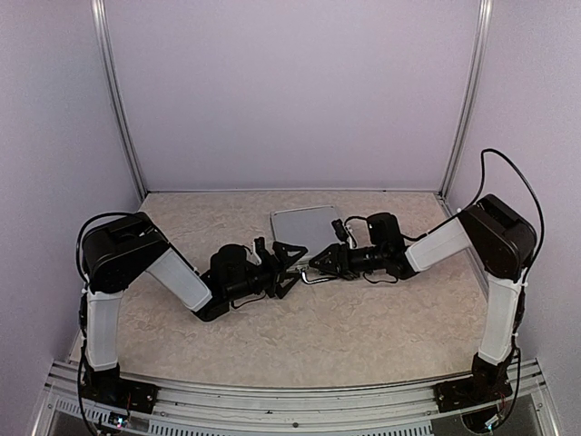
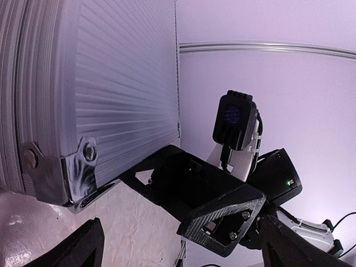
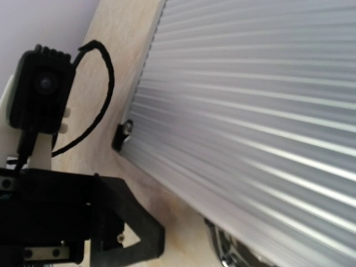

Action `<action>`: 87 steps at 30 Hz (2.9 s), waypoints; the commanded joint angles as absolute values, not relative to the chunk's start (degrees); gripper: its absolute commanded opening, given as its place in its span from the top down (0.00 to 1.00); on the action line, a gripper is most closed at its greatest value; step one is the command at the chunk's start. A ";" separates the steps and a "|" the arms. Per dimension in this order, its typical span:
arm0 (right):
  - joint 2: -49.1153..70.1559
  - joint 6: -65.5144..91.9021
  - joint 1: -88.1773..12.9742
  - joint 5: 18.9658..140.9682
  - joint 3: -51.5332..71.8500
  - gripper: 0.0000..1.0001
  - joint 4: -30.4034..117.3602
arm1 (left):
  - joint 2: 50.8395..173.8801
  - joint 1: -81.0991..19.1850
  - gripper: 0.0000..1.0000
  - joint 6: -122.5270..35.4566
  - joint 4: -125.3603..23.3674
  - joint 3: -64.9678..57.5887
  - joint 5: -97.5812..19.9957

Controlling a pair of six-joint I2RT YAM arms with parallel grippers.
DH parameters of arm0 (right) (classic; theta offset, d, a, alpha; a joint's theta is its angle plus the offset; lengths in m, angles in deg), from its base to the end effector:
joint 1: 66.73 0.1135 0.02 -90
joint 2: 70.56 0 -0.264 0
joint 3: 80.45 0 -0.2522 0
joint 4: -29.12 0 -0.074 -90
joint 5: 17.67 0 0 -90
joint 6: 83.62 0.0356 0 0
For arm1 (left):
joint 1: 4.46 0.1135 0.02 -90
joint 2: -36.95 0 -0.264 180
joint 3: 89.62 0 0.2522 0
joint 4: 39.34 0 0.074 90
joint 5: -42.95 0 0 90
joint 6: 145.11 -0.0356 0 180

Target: Pack up texas hold em set

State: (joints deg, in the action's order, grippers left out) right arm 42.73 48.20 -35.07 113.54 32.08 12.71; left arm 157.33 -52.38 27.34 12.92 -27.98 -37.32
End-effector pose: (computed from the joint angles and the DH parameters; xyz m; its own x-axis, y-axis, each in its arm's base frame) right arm 0.3179 0.2236 0.1256 -0.9005 0.0340 -0.4335 -0.3796 0.4246 0.8220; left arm 0.2588 -0.2956 0.1134 -0.8467 -0.5202 -0.1116 0.0359 0.1534 -0.9875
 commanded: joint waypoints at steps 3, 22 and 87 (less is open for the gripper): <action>43.71 46.89 -34.67 111.28 29.88 0.27 14.94 | 155.43 -51.87 0.03 27.05 13.95 -27.96 -37.06; 47.15 33.25 -32.48 100.23 18.88 0.27 42.38 | 152.47 -51.05 0.03 27.24 15.40 -30.86 -36.33; 44.42 34.33 -37.44 108.71 16.67 0.24 37.67 | 161.41 -36.76 0.01 15.64 -3.79 -16.07 -33.18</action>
State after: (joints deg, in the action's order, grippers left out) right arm 46.32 33.38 -41.76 103.37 15.58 37.32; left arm 161.72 -36.38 16.54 -4.74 -16.13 -33.75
